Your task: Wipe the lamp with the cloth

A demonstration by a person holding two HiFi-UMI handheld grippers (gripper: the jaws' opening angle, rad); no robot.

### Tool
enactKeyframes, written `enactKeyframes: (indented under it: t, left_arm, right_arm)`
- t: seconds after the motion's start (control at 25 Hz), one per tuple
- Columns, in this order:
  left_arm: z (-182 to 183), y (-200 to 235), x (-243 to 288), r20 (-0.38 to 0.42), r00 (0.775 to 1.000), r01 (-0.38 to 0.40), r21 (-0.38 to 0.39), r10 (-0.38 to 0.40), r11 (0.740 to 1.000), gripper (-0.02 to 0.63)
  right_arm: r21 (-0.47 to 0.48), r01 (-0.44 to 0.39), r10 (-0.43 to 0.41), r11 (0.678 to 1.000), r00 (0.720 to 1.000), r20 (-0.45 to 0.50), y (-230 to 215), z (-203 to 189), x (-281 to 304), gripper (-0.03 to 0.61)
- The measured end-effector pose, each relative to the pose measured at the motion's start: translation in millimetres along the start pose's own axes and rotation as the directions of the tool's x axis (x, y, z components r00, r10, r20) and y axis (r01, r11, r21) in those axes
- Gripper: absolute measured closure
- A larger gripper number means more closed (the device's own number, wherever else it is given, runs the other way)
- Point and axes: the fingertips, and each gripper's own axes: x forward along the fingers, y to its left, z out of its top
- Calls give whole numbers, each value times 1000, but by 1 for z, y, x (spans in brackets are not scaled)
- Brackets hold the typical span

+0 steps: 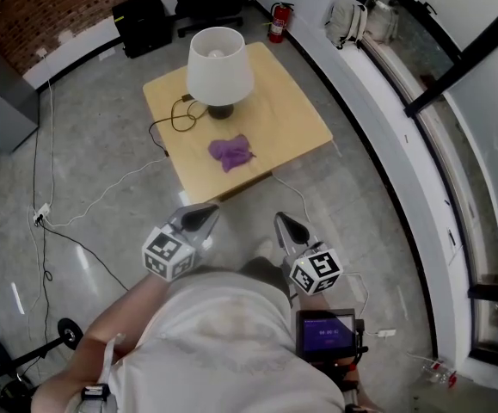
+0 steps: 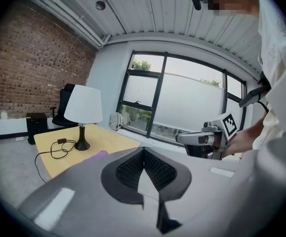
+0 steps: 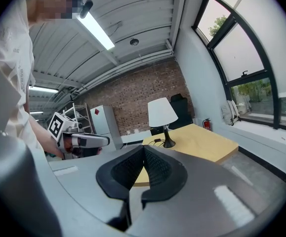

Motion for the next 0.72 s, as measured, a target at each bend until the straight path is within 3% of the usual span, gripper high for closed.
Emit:
enactKeyframes:
  t: [0.24, 0.44, 0.72]
  left_arm:
    - [-15, 23, 18, -51, 996, -72, -44, 69, 996, 612]
    - [2, 52, 49, -27, 989, -150, -75, 148, 986, 612]
    - [11, 73, 105, -56, 977, -212, -101, 207, 972, 612]
  right_arm:
    - [-16, -51, 51, 999, 998, -39, -26, 3, 30, 565]
    - [-71, -117, 112, 991, 991, -74, -67, 27, 68, 565]
    - [-64, -171, 164, 983, 981, -103, -120, 42, 97, 565]
